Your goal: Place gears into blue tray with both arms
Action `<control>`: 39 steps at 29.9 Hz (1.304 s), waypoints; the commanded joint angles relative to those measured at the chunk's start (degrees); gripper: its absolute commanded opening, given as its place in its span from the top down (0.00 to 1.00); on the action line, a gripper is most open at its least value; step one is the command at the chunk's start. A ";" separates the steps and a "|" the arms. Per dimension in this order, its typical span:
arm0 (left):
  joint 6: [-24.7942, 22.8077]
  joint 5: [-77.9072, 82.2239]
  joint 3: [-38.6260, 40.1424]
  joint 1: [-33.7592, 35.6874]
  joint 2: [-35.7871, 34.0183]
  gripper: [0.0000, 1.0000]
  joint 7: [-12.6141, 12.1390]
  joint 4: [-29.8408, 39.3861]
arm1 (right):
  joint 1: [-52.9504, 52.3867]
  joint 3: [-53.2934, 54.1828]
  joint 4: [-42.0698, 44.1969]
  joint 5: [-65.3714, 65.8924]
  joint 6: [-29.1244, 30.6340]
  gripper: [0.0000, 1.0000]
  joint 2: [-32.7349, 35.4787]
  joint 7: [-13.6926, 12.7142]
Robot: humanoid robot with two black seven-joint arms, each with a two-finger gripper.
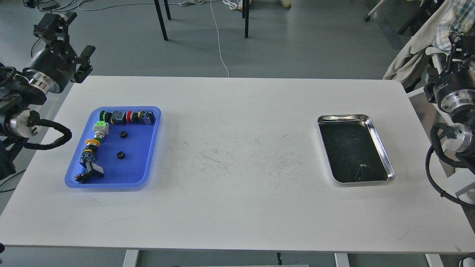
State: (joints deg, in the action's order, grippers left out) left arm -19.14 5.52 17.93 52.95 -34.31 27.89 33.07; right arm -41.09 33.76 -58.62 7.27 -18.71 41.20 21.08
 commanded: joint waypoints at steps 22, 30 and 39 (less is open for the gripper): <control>-1.16 -3.50 4.83 -1.10 6.09 0.01 -14.79 -1.78 | -0.66 -0.53 -2.99 0.11 0.69 0.01 -0.06 -0.08; -0.99 -5.52 7.99 -0.92 8.64 0.01 -18.84 -2.22 | -1.80 -0.45 -3.08 0.11 0.17 0.01 -0.15 -0.08; 0.07 -5.79 8.43 -1.01 9.70 0.01 -18.57 -2.30 | -1.71 -0.01 -4.14 0.11 -0.01 0.01 -0.15 -0.08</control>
State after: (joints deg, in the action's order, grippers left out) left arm -19.26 -0.24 26.23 51.95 -24.65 9.12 30.77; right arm -42.89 33.48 -62.74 7.39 -18.70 41.05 21.01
